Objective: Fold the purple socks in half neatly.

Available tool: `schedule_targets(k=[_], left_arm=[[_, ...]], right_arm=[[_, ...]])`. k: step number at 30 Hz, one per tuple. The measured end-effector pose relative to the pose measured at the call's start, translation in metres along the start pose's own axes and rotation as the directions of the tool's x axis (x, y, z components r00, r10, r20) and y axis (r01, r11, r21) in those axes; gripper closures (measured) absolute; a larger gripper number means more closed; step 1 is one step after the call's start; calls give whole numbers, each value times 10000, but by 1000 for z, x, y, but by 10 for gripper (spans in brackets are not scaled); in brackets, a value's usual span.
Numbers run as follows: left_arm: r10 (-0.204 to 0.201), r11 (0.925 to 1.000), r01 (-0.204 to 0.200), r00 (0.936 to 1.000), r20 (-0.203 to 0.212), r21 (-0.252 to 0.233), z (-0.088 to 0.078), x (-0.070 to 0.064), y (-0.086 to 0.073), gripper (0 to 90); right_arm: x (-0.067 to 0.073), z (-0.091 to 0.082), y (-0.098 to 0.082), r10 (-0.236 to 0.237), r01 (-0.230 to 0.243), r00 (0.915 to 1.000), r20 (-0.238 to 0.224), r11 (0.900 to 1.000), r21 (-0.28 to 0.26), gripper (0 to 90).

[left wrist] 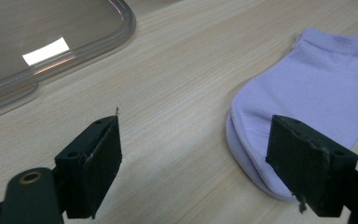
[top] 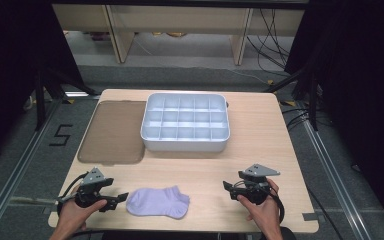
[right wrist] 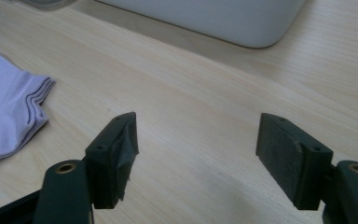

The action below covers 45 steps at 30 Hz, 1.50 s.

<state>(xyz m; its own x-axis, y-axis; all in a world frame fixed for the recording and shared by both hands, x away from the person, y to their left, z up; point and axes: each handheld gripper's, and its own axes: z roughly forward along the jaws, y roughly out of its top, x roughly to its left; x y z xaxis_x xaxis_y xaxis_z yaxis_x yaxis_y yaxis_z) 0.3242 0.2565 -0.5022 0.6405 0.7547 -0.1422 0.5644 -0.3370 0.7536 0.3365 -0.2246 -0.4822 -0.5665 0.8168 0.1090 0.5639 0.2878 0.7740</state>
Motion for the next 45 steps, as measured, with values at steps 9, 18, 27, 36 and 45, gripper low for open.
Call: schedule_targets(k=[9,18,27,36,45], left_arm=[[9,10000,-9,10000,-53,38,-1,0,0,173],[-38,10000,38,10000,-25,6,-1,0,0,174],[-90,9999,89,9999,-147,-118,-3,0,1,182],[7,10000,-7,9999,-123,-12,-4,2,0,182],[-84,9999,84,9999,-66,-71,-2,2,-1,182]], right_arm=[[20,3,7,-730,721,9961,-488,9972,-210,482],[47,15,17,-1564,1573,9826,-1006,9876,8,599],[84,32,29,-2584,2590,9468,-1917,9656,-221,812],[123,60,35,-3735,3925,8878,-2689,9196,185,900],[147,85,32,-4394,4787,8411,-3155,8762,559,900]])
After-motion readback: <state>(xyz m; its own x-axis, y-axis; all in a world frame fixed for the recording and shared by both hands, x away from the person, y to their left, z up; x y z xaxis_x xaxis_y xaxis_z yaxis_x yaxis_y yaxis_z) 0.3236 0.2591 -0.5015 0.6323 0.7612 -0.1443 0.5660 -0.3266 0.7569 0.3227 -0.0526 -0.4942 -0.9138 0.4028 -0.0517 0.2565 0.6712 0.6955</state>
